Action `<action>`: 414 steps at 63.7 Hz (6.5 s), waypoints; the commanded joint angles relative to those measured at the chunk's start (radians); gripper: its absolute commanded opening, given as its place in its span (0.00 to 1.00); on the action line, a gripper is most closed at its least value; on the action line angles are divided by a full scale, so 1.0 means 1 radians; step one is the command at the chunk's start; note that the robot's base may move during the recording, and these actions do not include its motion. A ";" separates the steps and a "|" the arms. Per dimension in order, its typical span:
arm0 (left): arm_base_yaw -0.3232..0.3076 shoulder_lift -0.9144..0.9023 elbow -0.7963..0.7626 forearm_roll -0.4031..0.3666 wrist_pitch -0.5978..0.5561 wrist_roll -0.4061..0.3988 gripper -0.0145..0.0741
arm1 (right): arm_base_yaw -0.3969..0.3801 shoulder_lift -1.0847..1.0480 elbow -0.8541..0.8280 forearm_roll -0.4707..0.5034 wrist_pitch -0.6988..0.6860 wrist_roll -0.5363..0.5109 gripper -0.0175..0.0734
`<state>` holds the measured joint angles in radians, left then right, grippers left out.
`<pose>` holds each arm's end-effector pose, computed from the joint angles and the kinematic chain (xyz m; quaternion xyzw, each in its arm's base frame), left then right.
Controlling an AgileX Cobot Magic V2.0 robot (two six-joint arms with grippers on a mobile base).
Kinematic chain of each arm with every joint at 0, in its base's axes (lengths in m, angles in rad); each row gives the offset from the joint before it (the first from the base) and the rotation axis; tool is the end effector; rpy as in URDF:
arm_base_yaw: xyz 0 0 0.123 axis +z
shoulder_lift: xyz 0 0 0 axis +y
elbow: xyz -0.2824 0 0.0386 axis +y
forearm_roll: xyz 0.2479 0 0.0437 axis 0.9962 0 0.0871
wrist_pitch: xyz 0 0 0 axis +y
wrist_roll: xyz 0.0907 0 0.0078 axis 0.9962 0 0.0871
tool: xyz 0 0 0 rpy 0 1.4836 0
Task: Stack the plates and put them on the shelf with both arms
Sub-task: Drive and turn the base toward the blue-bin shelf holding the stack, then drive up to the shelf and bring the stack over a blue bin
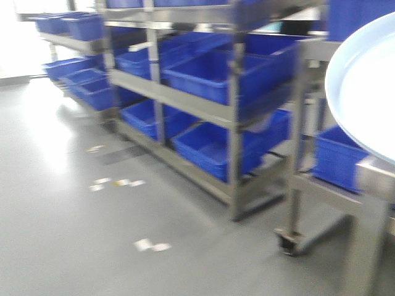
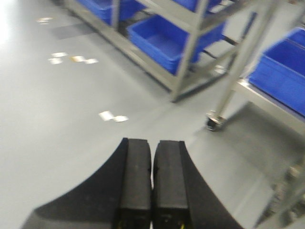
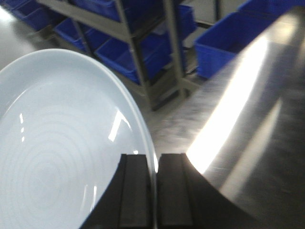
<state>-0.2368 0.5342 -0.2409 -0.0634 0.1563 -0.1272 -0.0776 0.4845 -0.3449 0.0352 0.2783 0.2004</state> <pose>0.1083 -0.0271 0.2378 0.0221 0.8226 -0.1243 0.5545 0.1055 -0.0073 0.2678 0.1236 0.8044 0.0494 0.5790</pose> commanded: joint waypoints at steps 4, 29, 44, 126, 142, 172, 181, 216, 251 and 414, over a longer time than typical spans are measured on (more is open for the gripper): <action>0.002 0.001 -0.030 -0.009 -0.080 -0.008 0.27 | -0.005 0.005 -0.030 -0.002 -0.096 -0.002 0.25; 0.002 0.001 -0.030 -0.009 -0.080 -0.008 0.27 | -0.005 0.005 -0.030 -0.002 -0.096 -0.002 0.25; 0.002 0.001 -0.030 -0.009 -0.080 -0.008 0.27 | -0.005 0.005 -0.030 -0.002 -0.096 -0.002 0.25; 0.002 0.001 -0.030 -0.009 -0.080 -0.008 0.27 | -0.005 0.005 -0.030 -0.002 -0.096 -0.002 0.25; 0.002 0.001 -0.030 -0.009 -0.080 -0.008 0.27 | -0.005 0.005 -0.030 -0.002 -0.096 -0.002 0.25; 0.002 0.001 -0.030 -0.009 -0.078 -0.008 0.27 | -0.005 0.005 -0.030 -0.002 -0.096 -0.002 0.25; 0.002 0.001 -0.030 -0.009 -0.078 -0.008 0.27 | -0.005 0.005 -0.030 -0.002 -0.095 -0.002 0.25; 0.002 0.001 -0.030 -0.009 -0.078 -0.008 0.27 | -0.005 0.005 -0.030 -0.002 -0.096 -0.002 0.25; 0.002 0.003 -0.030 -0.009 -0.078 -0.008 0.27 | -0.005 0.005 -0.030 -0.002 -0.095 -0.002 0.25; 0.002 0.003 -0.030 -0.009 -0.078 -0.008 0.27 | -0.005 0.005 -0.030 -0.002 -0.095 -0.002 0.25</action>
<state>-0.2368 0.5326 -0.2409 -0.0634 0.1584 -0.1272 -0.0776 0.4845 -0.3443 0.0352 0.2783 0.2004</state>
